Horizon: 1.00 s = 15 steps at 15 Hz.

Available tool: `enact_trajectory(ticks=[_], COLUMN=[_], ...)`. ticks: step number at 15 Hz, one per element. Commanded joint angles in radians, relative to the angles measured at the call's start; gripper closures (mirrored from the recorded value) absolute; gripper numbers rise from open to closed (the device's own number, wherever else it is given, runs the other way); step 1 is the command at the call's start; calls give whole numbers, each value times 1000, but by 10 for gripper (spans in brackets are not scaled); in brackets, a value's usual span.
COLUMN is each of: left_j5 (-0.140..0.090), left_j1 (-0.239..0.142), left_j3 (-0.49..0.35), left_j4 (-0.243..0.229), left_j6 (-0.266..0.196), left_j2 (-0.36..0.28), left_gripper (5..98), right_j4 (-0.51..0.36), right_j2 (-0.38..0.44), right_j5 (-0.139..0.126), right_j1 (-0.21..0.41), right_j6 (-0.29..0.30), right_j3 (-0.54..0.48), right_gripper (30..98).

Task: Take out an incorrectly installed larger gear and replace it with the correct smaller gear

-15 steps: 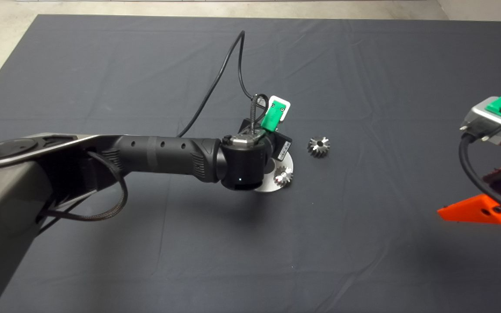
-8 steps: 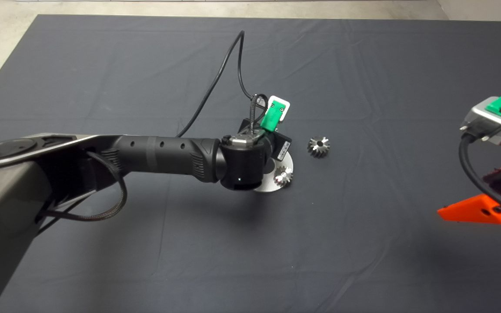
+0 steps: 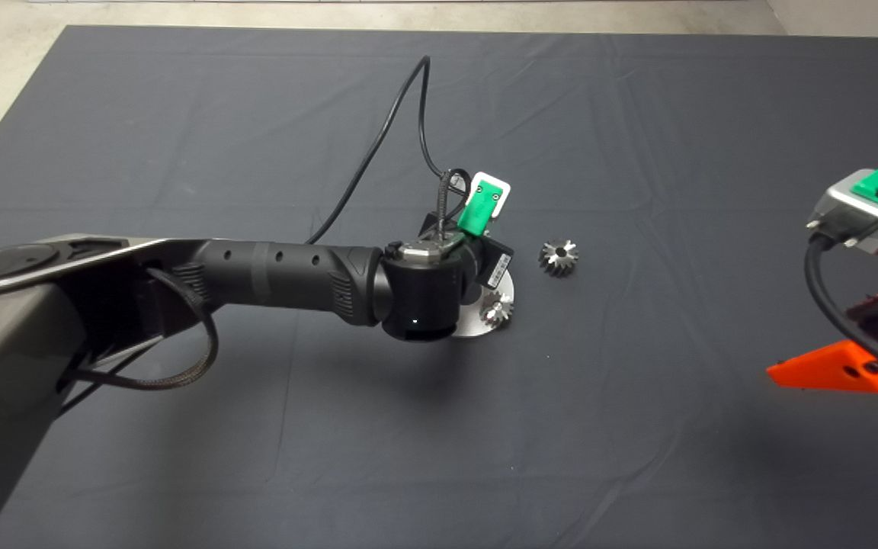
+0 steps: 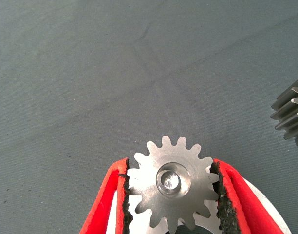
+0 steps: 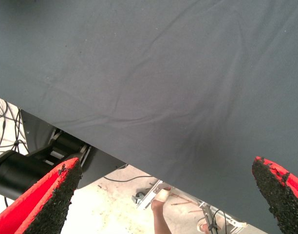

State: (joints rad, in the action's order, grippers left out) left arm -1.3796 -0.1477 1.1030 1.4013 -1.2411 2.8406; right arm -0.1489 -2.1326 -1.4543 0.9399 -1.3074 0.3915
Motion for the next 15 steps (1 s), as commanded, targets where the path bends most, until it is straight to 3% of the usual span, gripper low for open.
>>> enact_trajectory(ticks=[1, 3, 5, 15], left_j5=[5, 8, 36, 43], left_j1=[-17, -15, -13, 2], left_j3=[-20, -2, 11, 40], left_j4=[10, 12, 7, 7], left_j6=[-1, 3, 6, 11], left_j2=[13, 26, 27, 12], left_gripper=[709, 710, 710, 710], right_j4=[-32, -32, -32, -32], right_j2=[2, 2, 2, 2], right_j5=[2, 2, 2, 2], right_j1=[22, 22, 22, 22], right_j6=[-7, -7, -8, -9], right_j3=[-4, -4, -4, -4], right_gripper=[362, 362, 362, 362])
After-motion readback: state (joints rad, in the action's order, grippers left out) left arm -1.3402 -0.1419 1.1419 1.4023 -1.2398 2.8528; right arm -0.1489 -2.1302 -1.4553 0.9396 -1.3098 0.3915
